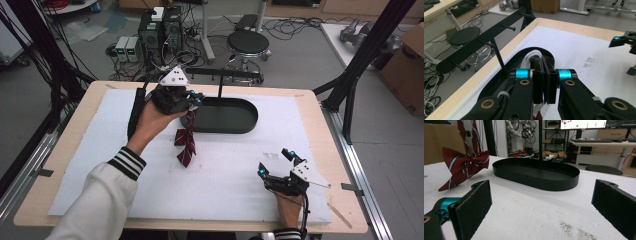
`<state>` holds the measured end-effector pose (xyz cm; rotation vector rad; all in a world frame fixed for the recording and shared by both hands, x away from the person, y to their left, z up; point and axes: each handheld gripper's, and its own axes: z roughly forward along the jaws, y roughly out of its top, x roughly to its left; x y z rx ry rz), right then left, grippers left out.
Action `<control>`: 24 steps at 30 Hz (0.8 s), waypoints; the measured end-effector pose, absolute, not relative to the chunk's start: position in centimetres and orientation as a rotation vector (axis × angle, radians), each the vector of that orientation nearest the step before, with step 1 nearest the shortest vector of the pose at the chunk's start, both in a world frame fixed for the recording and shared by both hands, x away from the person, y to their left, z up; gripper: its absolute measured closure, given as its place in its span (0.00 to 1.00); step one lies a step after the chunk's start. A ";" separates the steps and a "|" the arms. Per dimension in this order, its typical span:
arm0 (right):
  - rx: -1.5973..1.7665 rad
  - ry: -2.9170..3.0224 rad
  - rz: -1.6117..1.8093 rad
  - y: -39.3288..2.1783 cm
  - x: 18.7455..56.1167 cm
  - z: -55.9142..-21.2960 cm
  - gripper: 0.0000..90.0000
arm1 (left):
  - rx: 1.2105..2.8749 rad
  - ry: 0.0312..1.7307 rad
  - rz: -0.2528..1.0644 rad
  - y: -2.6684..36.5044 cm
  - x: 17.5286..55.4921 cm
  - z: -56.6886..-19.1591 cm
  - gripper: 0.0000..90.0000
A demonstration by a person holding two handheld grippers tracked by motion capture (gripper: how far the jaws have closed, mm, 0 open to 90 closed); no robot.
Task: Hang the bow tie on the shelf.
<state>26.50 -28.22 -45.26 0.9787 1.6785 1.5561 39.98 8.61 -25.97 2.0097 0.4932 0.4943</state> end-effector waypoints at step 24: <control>0.989 1.681 1.555 -28.3 26.7 -45.2 0.02 | 1.965 0.434 0.460 7.2 46.0 -23.8 0.97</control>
